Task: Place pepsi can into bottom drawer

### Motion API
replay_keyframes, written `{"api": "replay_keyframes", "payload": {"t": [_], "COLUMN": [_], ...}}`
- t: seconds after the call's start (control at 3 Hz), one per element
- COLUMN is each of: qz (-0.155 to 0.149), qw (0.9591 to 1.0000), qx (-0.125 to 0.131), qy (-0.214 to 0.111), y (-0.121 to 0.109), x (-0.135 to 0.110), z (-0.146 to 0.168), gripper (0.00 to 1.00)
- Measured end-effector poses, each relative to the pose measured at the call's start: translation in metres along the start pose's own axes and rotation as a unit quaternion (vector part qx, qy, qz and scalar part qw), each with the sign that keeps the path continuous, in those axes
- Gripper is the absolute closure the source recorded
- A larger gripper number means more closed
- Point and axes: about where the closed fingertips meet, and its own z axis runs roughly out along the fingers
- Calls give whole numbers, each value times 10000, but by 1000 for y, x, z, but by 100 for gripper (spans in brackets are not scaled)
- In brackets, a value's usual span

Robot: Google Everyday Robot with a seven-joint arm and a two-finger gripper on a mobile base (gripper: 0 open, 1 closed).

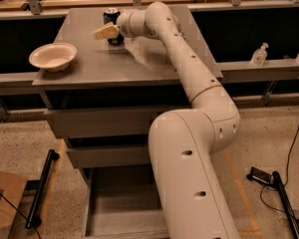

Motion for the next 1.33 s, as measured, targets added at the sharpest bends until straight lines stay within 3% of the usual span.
{"api": "replay_keyframes", "payload": {"t": [0.67,1.0,1.33], "qz": [-50,-278,-665], "qw": [9998,9993,9957], "qx": [73,-133,-621], "qy": [-203,-234,-172], "y": [-9,-6,15], "x": [-17,-37,-61], "z": [-12,-46,-106], "gripper": [65,88,100]}}
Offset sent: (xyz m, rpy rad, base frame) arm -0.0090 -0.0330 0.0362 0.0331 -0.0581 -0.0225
